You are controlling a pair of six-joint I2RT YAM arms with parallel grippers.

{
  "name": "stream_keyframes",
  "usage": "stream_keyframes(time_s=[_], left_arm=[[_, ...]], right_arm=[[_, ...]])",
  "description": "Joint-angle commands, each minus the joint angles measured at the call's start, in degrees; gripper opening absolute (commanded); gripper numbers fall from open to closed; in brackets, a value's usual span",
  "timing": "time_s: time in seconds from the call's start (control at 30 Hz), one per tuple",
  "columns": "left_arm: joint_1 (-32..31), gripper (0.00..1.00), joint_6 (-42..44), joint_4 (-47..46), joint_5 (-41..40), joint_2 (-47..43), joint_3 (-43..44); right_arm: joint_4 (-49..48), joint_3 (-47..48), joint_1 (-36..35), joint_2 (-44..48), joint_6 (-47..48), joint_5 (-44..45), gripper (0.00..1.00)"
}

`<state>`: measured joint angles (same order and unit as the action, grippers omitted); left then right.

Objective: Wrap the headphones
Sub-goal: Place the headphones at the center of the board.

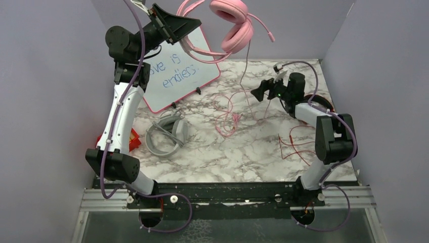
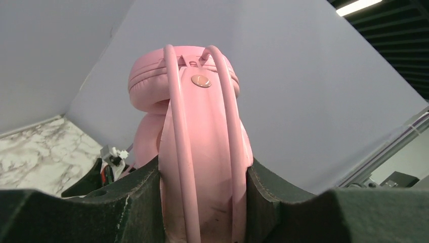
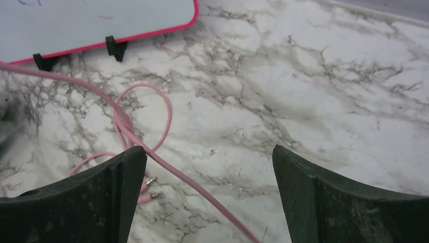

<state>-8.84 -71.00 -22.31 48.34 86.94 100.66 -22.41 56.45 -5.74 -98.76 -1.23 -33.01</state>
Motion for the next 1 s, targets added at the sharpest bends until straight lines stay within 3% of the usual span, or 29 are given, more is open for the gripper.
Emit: stream_keyframes(time_s=[0.0,0.13,0.2,0.3,0.4,0.5,0.57,0.67,0.73,0.8,0.87,0.97], left_arm=[[0.14,0.28,-6.61,-7.63,-5.59,2.19,7.71],[0.14,0.28,-5.12,-7.58,-6.95,3.37,13.9],[0.14,0.28,-4.98,-7.58,-6.72,4.5,16.73],[0.09,0.28,-5.11,-7.58,-7.44,6.12,19.51],[0.22,0.28,-4.85,-7.59,-8.66,7.7,21.54],[0.38,0.28,-4.89,-7.62,-10.3,10.14,25.7],[0.6,0.28,-5.62,-7.62,-11.69,11.84,28.44],[0.8,0.28,-7.97,-7.66,-12.41,14.51,33.27],[0.78,0.28,-9.12,-7.64,-12.31,15.1,34.99],[0.8,0.28,-9.49,-7.67,-12.3,14.08,34.58],[0.82,0.28,-9.44,-7.67,-12.79,11.94,32.49],[0.87,0.28,-8.74,-7.65,-13.97,8.5,28.81]], right_arm=[[-12.41,2.69,0.43,-2.07,-0.53,-1.06,1.0],[-7.98,4.52,0.51,-2.4,-1.06,-5.53,0.94],[-10.38,2.58,0.5,-1.3,-4.31,-7.29,0.9],[-3.63,6.68,0.39,-1.93,-8.57,-11.27,0.73],[-2.92,6.84,-0.04,-3.43,-20.47,-20.08,0.63],[-8.37,1.01,-2.91,-2.28,-31.64,-23.52,0.55],[-9.84,-3.82,-6.72,-0.58,-33.87,-23.4,0.52],[2.84,-4.45,-8.91,1.89,-24.85,-17.1,0.54],[4.83,-4.78,-7.64,5.2,-20.87,-9.77,0.64],[-1.85,-7.02,-5.89,8.6,-18.52,-4.65,0.77],[-15.85,-11.38,-5.07,10.34,-16.59,-1.71,0.88],[-32.86,-11.83,-4.97,6.84,-16.28,-5.86,0.91]])
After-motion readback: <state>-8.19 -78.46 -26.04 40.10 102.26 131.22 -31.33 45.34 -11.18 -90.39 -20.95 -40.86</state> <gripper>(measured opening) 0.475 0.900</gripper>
